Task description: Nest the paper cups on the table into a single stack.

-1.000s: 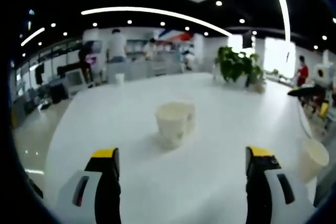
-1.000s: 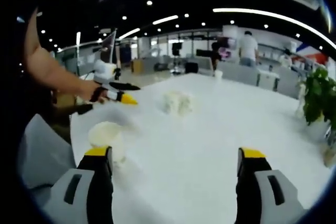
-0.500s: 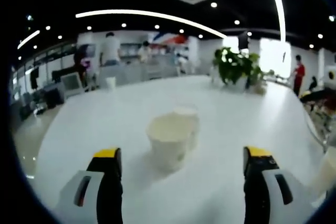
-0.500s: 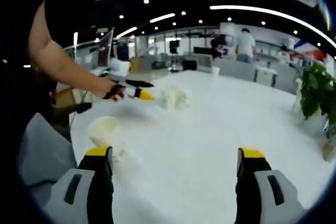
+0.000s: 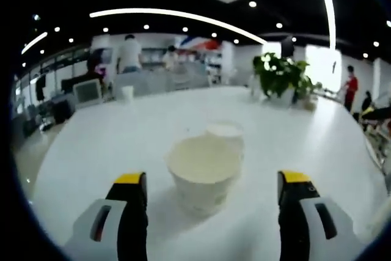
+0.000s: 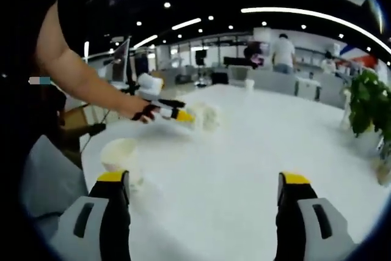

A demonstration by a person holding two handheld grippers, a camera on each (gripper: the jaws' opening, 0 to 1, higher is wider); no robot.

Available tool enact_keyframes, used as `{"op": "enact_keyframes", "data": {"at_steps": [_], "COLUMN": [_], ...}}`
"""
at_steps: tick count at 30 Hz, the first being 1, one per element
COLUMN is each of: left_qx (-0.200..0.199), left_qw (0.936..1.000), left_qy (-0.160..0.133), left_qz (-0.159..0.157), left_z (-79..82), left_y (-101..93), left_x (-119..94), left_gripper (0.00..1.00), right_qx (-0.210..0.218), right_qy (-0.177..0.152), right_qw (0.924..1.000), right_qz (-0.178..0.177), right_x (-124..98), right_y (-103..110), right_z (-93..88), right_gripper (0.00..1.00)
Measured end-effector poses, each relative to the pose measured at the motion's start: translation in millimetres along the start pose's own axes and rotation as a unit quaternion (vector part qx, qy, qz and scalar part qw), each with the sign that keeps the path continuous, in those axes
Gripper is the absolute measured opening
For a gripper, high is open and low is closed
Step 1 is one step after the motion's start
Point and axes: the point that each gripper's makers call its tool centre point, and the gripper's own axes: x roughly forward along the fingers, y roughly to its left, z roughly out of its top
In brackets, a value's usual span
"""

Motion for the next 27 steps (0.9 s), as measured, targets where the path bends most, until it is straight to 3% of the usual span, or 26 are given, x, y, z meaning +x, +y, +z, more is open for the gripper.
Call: {"op": "enact_keyframes", "data": {"at_steps": [11, 17, 23, 27], "left_qx": [0.008, 0.011, 0.020, 0.022], "left_qw": [0.9999, 0.9998, 0.9994, 0.9995], "left_qy": [0.004, -0.007, -0.002, 0.003], "left_qz": [-0.011, -0.017, -0.027, -0.021], "left_z": [-5.5, 4.4, 3.0, 0.1], "left_y": [-0.3, -5.2, -9.1, -6.4], "left_x": [9.9, 13.3, 17.6, 19.9], "left_gripper": [0.76, 0.68, 0.58, 0.47], "right_qx": [-0.004, 0.006, 0.011, 0.013], "right_qy": [-0.001, 0.004, 0.009, 0.008], "right_qw": [1.0000, 0.9999, 0.9998, 0.9997], "right_qz": [0.006, 0.010, 0.016, 0.018], "right_x": [5.7, 8.9, 12.7, 13.0], "right_y": [-6.7, -3.2, 0.5, 2.4], "right_z": [1.8, -6.2, -10.0, -9.6], "right_gripper": [1.00, 1.00, 1.00, 1.00]}}
